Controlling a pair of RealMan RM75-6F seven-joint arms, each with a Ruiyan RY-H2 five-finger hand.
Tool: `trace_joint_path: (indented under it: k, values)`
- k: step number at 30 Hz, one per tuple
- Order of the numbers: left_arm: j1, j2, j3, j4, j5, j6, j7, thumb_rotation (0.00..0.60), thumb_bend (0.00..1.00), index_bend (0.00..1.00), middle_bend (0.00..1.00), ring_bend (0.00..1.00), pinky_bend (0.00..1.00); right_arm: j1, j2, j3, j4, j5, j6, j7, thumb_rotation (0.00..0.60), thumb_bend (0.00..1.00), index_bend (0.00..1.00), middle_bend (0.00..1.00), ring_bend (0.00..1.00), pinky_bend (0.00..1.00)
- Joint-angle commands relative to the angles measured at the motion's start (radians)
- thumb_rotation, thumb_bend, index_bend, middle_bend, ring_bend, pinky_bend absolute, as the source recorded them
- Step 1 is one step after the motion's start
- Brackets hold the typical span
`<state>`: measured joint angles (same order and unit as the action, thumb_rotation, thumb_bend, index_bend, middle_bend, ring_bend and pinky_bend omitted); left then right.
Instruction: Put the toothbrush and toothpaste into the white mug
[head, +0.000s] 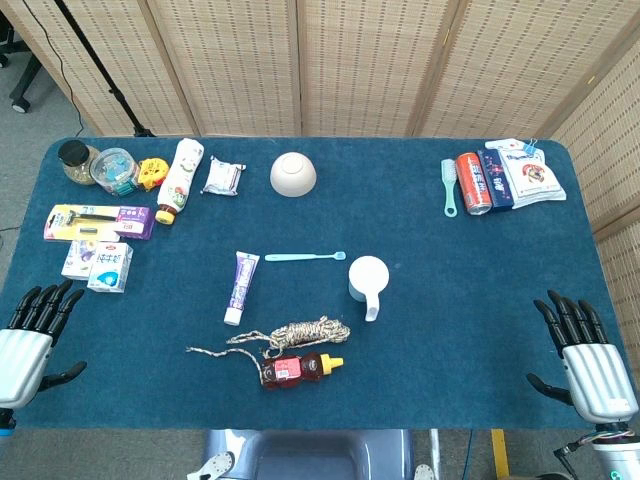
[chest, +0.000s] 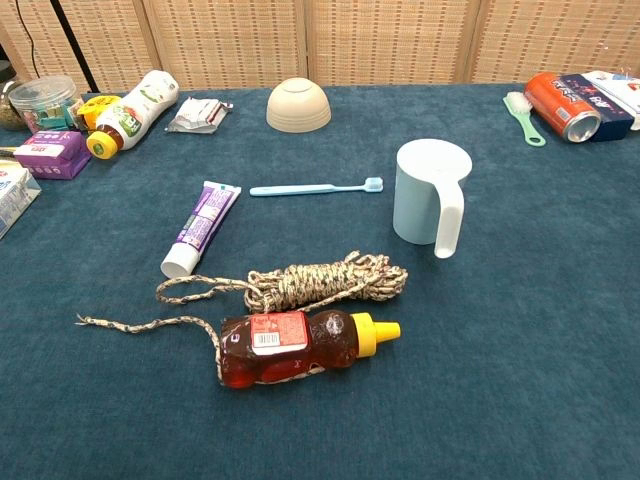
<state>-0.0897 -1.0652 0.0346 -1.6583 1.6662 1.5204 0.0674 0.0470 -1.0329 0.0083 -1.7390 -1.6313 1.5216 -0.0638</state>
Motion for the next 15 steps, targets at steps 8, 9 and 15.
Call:
trace_joint_path:
  k: [8,9,15]
  values:
    - [0.004,0.003,0.002,-0.001,0.002,0.005,0.001,0.6,0.09,0.0,0.0,0.0,0.0,0.009,-0.003,-0.008,-0.002,-0.008,-0.021,0.005,0.6,0.0,0.0,0.0,0.0,0.0]
    - [0.006,0.006,0.004,-0.001,0.006,0.009,0.001,0.6,0.09,0.0,0.0,0.0,0.0,0.012,-0.005,-0.01,-0.003,-0.01,-0.027,0.004,0.6,0.0,0.0,0.0,0.0,0.0]
    - [0.014,0.012,0.002,-0.003,0.01,0.029,-0.012,0.6,0.09,0.0,0.0,0.0,0.0,0.072,-0.021,0.016,0.019,-0.007,-0.096,0.002,0.6,0.0,0.0,0.0,0.0,0.0]
